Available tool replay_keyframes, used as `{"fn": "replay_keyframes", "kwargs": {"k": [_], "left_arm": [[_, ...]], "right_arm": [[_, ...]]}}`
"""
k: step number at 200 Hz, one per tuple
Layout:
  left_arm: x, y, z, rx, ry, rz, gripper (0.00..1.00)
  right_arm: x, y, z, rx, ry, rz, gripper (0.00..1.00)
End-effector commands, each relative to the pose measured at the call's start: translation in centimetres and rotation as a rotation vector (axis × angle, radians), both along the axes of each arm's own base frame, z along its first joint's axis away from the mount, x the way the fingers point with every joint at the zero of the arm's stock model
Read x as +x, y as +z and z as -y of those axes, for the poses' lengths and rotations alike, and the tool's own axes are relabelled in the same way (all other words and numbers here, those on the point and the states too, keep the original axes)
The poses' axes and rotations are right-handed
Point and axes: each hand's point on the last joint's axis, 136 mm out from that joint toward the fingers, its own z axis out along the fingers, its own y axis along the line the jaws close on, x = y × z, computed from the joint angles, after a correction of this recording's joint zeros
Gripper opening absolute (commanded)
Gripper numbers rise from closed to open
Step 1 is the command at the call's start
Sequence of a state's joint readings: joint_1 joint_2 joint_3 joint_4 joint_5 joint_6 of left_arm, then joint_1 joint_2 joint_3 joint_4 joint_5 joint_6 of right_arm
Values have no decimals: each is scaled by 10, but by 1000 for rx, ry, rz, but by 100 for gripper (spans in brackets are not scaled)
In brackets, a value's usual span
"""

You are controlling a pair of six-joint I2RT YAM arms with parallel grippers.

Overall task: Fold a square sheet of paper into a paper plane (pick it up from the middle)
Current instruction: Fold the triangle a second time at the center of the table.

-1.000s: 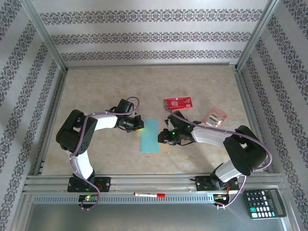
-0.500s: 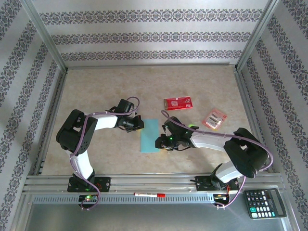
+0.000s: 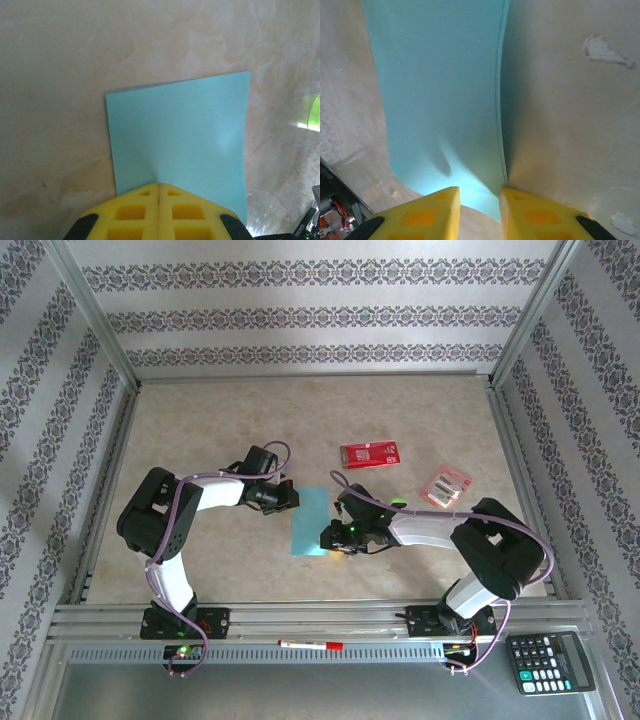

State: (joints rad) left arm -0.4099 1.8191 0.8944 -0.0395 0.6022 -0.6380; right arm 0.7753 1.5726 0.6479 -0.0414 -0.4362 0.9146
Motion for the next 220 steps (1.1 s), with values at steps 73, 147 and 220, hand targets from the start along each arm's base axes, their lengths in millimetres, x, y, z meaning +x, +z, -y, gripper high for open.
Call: {"fn": "replay_keyframes", "kwargs": {"k": [73, 147, 220], "left_arm": [[-21, -34, -17, 84, -1, -97, 0], [-23, -34, -18, 90, -2, -100, 0], [-25, -33, -19, 92, -3, -102, 0]], "right_arm": [[13, 11, -21, 60, 18, 22, 29], [19, 21, -21, 97, 13, 36, 30], [21, 29, -18, 123, 4, 55, 34]]}}
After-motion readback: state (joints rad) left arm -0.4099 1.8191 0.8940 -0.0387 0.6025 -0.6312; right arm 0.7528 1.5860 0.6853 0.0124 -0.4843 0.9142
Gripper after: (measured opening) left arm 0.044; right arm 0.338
